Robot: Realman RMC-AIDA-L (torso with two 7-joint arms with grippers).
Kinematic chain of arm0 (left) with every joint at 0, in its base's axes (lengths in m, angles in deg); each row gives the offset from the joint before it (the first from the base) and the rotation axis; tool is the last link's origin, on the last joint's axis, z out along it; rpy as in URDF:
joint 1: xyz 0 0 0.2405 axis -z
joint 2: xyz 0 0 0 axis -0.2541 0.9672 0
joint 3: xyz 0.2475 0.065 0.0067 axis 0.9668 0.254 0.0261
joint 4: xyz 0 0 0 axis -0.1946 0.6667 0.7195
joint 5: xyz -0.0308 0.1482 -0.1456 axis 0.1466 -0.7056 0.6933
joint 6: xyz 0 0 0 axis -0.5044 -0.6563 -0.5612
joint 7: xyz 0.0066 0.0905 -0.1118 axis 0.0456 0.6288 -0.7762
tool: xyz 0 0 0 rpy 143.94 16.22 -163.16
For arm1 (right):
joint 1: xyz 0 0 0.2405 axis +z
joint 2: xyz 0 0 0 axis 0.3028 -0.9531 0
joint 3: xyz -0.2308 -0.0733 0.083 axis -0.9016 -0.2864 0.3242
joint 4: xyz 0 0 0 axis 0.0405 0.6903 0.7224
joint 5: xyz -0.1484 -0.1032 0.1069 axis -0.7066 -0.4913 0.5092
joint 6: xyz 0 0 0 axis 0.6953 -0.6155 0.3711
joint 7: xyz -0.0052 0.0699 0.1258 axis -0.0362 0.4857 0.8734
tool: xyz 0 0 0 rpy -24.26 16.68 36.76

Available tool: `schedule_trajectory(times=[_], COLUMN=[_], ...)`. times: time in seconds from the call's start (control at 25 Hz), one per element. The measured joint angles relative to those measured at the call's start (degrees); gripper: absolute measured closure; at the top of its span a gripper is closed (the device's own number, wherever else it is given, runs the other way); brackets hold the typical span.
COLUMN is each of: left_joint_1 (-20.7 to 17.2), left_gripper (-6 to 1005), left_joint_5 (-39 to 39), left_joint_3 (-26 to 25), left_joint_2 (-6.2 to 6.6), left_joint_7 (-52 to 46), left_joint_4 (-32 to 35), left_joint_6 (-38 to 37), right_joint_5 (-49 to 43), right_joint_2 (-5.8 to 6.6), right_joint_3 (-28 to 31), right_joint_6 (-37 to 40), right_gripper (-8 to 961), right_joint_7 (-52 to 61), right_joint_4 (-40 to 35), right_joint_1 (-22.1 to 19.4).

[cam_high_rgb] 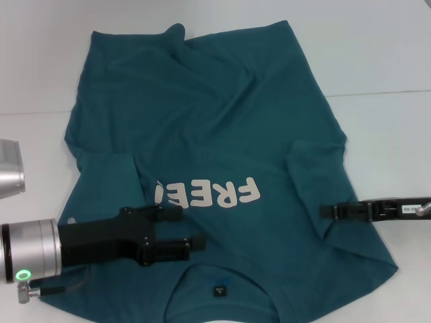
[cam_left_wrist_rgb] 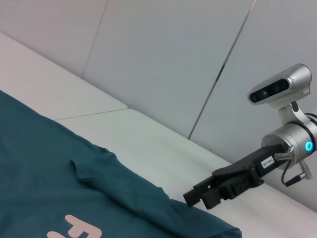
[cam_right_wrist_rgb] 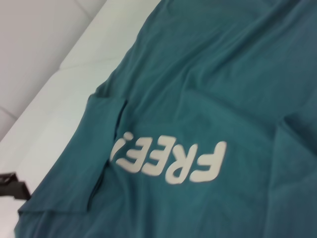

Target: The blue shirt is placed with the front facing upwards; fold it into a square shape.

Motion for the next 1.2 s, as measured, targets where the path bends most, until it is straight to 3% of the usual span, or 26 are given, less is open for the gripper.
schedule_trajectory(times=[0.24, 0.56, 1.2], left_joint_1=[0.0, 0.14, 0.18], left_gripper=[111, 111, 111], left_joint_5=[0.0, 0.0, -0.14], left_joint_3=[0.0, 0.05, 0.09], left_joint_2=[-0.01, 0.0, 0.17], left_joint_7=[0.0, 0.16, 0.39], left_joint_4=[0.0, -0.01, -0.17], left_joint_6=[0.0, 0.0, 0.08], right_joint_5=[-0.1, -0.11, -4.53], right_joint_2=[0.46, 0.17, -1.72], right_joint_3=[0.4, 0.7, 0.05], right_joint_6=[-3.24, -9.36, -16.77], right_gripper=[219, 226, 225], right_joint_7=[2.48, 4.47, 7.23], right_joint_4=[-0.07, -0.32, 0.64], right_joint_1=[-0.98, -1.25, 3.01])
